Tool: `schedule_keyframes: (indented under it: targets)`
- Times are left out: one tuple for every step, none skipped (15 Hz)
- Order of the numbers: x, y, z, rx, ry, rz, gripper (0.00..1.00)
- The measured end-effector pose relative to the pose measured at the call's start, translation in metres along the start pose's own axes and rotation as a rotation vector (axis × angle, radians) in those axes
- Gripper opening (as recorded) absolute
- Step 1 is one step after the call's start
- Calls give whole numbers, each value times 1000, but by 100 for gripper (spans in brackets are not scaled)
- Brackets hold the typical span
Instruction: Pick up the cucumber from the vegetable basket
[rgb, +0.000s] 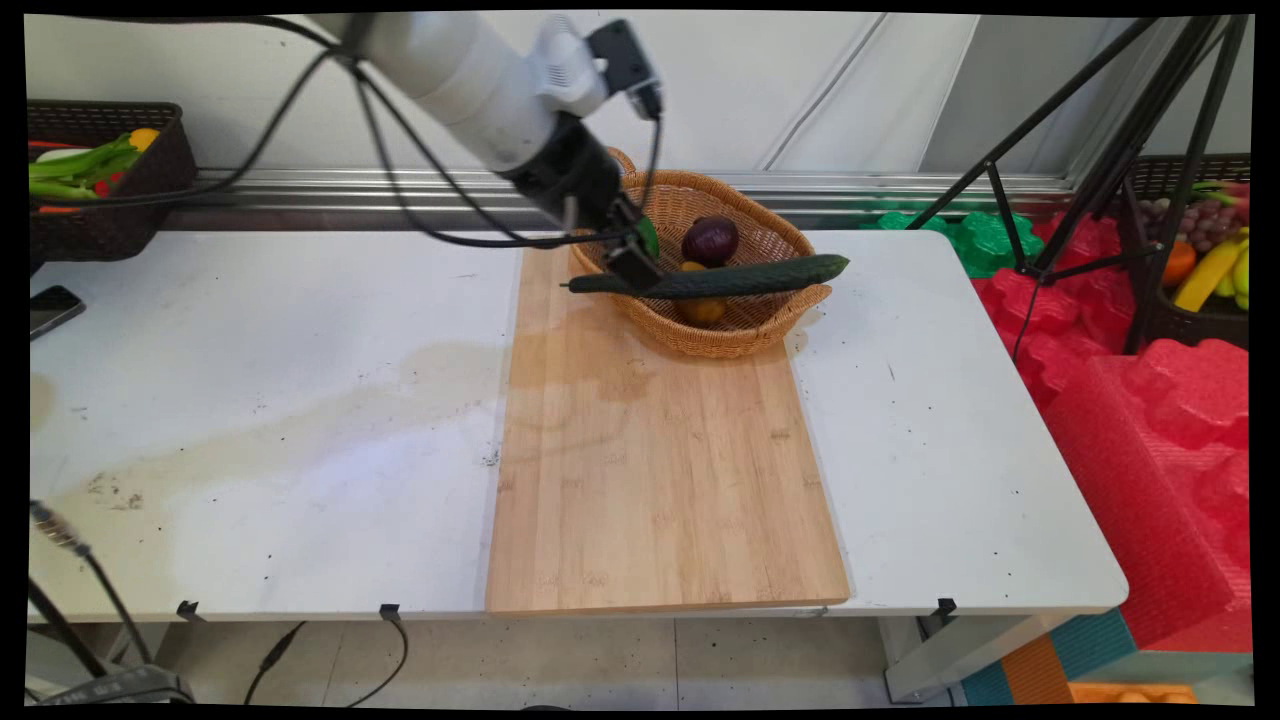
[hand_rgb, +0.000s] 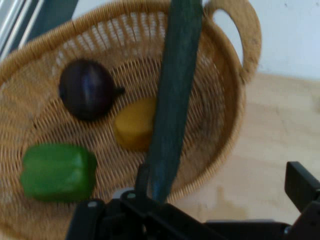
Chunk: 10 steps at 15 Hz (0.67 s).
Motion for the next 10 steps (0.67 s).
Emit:
schedule_keyframes:
  targets:
    - [7,-1,9,3,2,4,100]
    - [12,-1,16,5,2,6,100]
    - [19,-2,25,8,1,10,100]
    - [22,-3,32,9,0,12,100]
    - [27,-3,40,11,-2,15,100]
    - [34,-5,53,14,-7,21,100]
    - [38,-6,63,16,-11,26,100]
    - [43,-7,74,18,-17,32,100]
    - [47,-8,85,18,-22,38,100]
    - [50,-10,94,19,-28,42,100]
